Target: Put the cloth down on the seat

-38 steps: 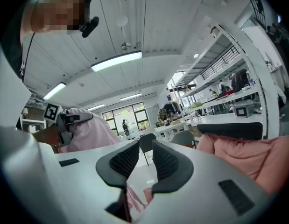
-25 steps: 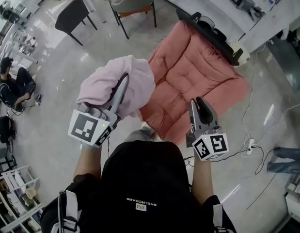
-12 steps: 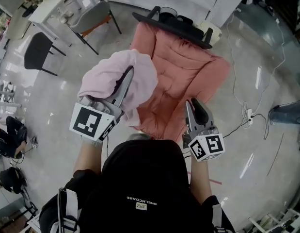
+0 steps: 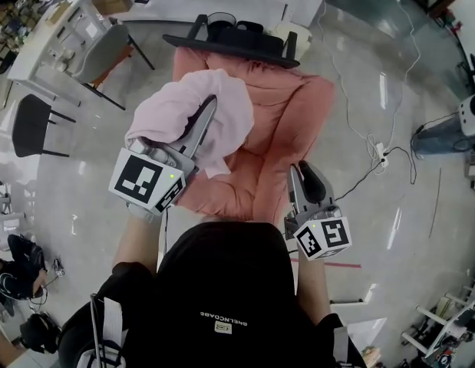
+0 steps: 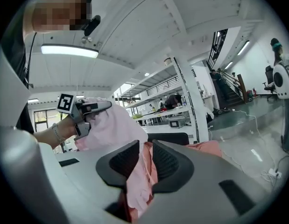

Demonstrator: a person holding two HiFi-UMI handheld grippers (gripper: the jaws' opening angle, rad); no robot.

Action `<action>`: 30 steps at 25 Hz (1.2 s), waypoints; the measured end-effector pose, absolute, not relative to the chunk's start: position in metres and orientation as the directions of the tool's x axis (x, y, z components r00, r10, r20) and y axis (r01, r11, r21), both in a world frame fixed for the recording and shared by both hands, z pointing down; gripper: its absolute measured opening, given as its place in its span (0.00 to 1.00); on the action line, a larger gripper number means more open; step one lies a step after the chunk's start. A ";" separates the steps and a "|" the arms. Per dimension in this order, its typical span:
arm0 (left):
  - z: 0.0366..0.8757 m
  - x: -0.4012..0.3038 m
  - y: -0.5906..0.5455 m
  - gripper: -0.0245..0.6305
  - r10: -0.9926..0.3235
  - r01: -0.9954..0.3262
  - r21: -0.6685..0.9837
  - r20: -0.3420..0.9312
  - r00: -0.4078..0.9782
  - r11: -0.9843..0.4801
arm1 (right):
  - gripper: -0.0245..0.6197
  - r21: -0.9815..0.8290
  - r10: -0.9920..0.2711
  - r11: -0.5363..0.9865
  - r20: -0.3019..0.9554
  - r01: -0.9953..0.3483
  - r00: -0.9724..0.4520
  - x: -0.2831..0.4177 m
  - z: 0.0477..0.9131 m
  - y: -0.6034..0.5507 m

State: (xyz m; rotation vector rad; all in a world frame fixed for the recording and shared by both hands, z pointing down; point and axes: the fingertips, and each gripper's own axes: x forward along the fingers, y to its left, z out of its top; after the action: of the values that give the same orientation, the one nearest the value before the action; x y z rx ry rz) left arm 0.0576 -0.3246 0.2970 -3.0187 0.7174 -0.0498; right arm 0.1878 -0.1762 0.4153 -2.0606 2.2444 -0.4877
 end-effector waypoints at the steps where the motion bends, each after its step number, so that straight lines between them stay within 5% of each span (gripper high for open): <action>1: 0.303 0.062 -0.328 0.17 -0.437 -0.436 -0.033 0.030 0.899 -0.899 | 0.20 -0.267 -0.979 0.040 0.181 -0.963 -0.091 0.189 0.416 -0.176; 30: 0.625 0.125 -0.315 0.18 -0.224 -0.287 0.129 0.364 0.904 -0.949 | 0.20 -0.259 -0.928 -0.111 0.372 -0.959 0.007 0.177 0.487 -0.150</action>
State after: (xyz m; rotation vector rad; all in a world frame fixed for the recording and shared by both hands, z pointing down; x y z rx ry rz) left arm 0.1248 -0.3148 0.6250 -3.2407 0.4392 -0.5848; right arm 0.1770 -0.1498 0.4870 -2.2756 2.1385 -0.7403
